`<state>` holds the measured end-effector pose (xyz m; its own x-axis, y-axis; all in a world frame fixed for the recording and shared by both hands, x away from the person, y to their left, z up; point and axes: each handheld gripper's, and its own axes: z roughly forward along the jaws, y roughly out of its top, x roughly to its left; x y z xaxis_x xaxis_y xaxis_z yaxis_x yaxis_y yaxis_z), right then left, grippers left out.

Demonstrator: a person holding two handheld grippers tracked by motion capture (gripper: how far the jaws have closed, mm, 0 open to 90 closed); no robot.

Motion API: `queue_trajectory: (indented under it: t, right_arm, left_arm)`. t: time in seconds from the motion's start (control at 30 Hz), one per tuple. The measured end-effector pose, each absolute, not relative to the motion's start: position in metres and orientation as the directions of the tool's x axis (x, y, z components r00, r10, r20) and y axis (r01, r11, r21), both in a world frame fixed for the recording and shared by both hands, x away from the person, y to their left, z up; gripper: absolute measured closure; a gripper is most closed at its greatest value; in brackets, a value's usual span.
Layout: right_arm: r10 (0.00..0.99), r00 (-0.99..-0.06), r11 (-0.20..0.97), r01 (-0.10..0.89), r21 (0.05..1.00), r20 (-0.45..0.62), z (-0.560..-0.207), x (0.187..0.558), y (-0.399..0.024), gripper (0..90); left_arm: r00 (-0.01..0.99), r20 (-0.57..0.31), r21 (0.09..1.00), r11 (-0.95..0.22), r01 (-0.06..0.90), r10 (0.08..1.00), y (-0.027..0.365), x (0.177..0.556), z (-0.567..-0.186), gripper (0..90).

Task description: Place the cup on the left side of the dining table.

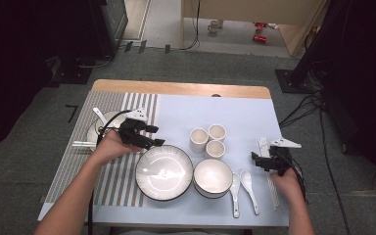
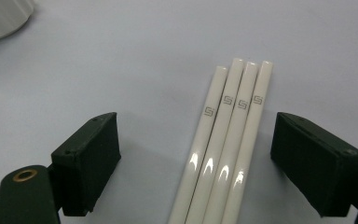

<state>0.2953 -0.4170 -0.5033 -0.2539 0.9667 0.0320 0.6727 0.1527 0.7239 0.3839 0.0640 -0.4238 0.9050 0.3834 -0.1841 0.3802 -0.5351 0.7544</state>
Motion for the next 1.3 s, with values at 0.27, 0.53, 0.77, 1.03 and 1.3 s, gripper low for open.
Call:
queue_trajectory:
  t: [0.27, 0.53, 0.77, 1.03, 1.3]
  right_arm:
    - [0.967, -0.254, 0.154, 0.672, 0.725, 0.031, -0.503, 0.295, -0.417, 15.2]
    - [0.967, -0.255, 0.155, 0.672, 0.725, 0.029, -0.503, 0.295, -0.417, 15.2]
    - [0.967, -0.254, 0.154, 0.672, 0.725, 0.030, -0.503, 0.295, -0.417, 15.2]
    - [0.967, -0.254, 0.154, 0.672, 0.724, 0.030, -0.503, 0.295, -0.417, 15.2]
    - [0.967, -0.255, 0.154, 0.672, 0.724, 0.030, -0.503, 0.295, -0.417, 15.2]
  left_arm:
    - [0.911, -0.183, 0.761, -0.533, 0.369, 0.369, 0.052, 0.384, -0.428, 35.4]
    - [0.913, -0.179, 0.755, -0.544, 0.366, 0.367, 0.040, 0.385, -0.434, 35.2]
    - [0.913, -0.188, 0.755, -0.542, 0.370, 0.361, 0.030, 0.384, -0.440, 35.1]
    - [0.915, -0.178, 0.776, -0.519, 0.357, 0.363, 0.023, 0.386, -0.444, 35.1]
    - [0.922, -0.171, 0.790, -0.511, 0.339, 0.348, 0.008, 0.388, -0.446, 35.8]
